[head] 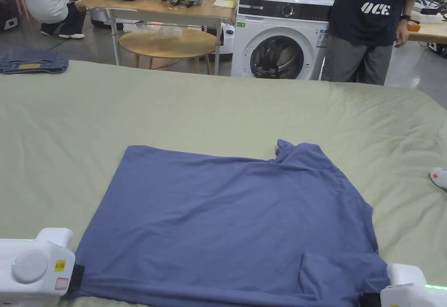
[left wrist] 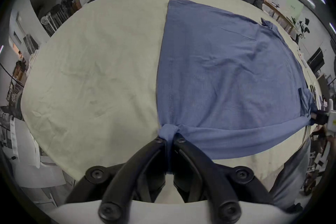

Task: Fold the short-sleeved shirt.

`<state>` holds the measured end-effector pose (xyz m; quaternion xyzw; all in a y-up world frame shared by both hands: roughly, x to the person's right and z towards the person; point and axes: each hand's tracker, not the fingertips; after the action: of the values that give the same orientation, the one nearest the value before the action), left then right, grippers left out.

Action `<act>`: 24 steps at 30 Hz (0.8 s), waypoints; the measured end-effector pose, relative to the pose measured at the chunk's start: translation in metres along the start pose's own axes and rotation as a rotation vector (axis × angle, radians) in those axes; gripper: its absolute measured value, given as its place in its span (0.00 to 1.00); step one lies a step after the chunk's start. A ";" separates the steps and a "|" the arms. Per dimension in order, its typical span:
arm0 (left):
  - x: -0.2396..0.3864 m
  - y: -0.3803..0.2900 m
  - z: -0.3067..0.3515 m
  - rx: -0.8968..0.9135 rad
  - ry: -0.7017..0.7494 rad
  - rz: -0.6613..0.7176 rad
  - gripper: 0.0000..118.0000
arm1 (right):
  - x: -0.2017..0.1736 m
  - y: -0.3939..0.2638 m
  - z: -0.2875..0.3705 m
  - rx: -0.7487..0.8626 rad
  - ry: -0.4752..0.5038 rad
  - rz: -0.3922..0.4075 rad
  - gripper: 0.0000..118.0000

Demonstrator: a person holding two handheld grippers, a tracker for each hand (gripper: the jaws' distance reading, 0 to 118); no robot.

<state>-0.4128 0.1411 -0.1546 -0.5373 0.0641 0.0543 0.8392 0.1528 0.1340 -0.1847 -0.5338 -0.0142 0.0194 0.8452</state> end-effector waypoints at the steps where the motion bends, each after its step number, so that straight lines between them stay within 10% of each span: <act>1: 0.000 0.000 0.000 0.000 -0.001 0.000 0.00 | 0.000 -0.002 -0.003 -0.012 0.024 -0.011 0.24; 2: 0.001 -0.001 0.002 0.001 -0.003 0.001 0.00 | -0.001 -0.005 -0.006 -0.005 0.031 -0.015 0.09; 8: 0.004 -0.004 0.007 0.003 -0.006 -0.006 0.00 | -0.018 -0.003 0.000 0.006 -0.002 0.061 0.07; 24: 0.005 0.055 0.063 0.219 -0.074 0.005 0.00 | -0.002 0.061 0.067 0.247 0.083 -0.040 0.07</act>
<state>-0.4134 0.2218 -0.1787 -0.4401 0.0401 0.0690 0.8944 0.1469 0.2208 -0.2113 -0.4257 0.0128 -0.0179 0.9046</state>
